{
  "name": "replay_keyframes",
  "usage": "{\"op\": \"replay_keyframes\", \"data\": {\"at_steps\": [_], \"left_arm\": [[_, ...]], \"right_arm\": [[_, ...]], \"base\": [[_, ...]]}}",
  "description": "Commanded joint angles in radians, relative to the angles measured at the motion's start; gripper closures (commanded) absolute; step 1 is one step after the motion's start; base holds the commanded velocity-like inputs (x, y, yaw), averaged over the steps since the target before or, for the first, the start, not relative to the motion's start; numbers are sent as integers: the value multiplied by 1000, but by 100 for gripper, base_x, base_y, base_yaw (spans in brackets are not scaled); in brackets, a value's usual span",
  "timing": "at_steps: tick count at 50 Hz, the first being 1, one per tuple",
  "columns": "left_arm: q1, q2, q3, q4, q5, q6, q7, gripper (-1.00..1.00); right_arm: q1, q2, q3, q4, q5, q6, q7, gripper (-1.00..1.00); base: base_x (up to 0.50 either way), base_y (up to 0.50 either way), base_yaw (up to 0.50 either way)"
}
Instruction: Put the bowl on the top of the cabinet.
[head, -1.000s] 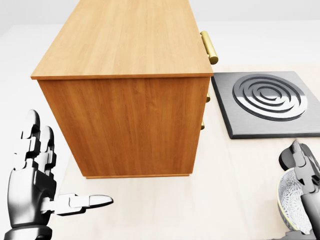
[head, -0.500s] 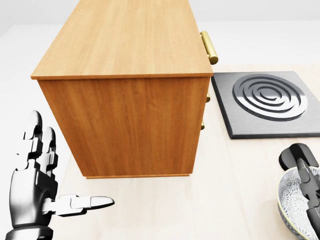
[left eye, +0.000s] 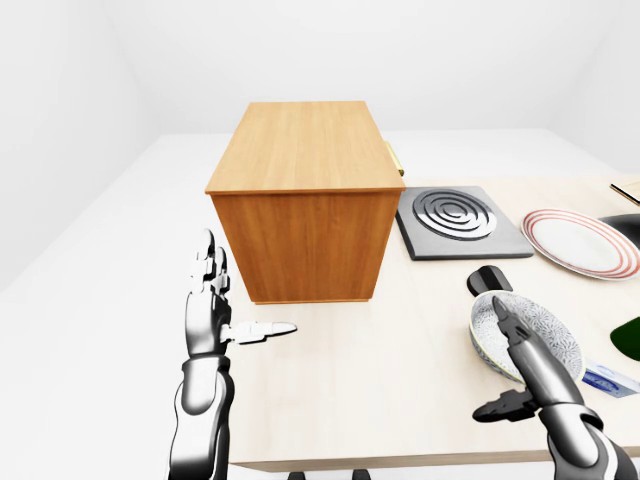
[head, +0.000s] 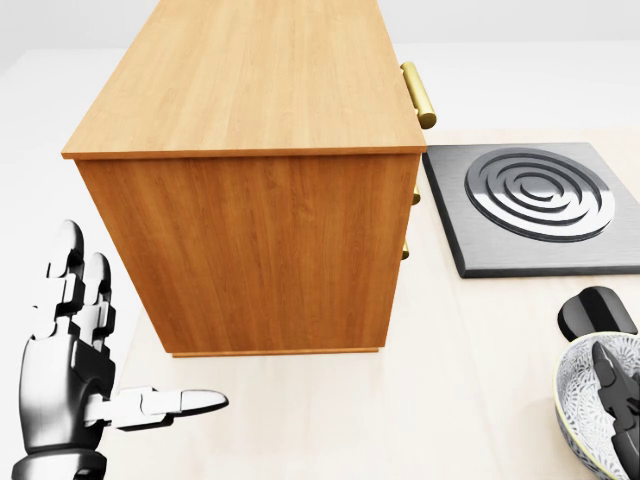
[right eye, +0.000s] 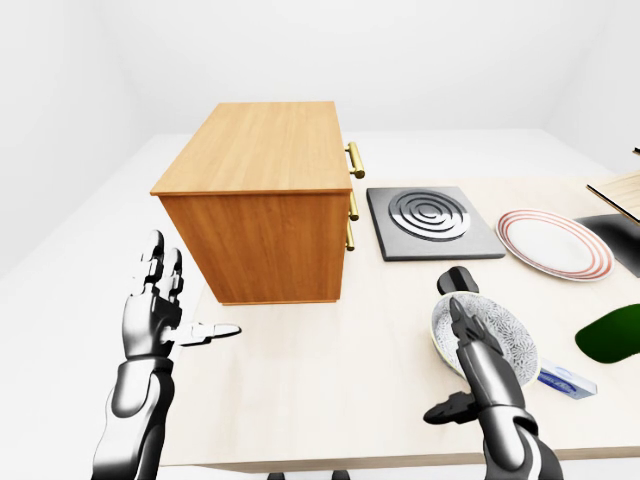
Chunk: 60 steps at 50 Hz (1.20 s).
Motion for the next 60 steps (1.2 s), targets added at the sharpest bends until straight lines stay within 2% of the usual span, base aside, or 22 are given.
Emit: {"op": "replay_keyframes", "data": {"at_steps": [1,29,30,31,53,57,60], "left_arm": [[-2,0,0,2,0,0,2,-100],[2,0,-6,5,5,0,-5,-100],[2,0,-5,6,4,0,-6,-100],[1,1,-5,9,4,0,-6,-100],[-10,2,-1,26,-2,0,0,-100],[-7,1,-4,23,0,0,-2,-100],[-5,1,-5,23,0,0,-3,-100]], "right_arm": [[7,-13,1,44,-36,0,-8,-100],[33,-43,17,178,-116,0,-34,-100],[34,-44,18,184,-118,0,-36,-33],[36,-44,19,182,-116,0,-34,100],[42,-30,12,145,-102,0,-3,100],[38,-22,-3,90,-79,0,30,100],[39,-10,-28,1,-38,0,91,100]], "base": [[0,0,0],[0,0,0],[0,0,0],[0,0,0],[0,0,0],[0,0,0],[0,0,0]]}}
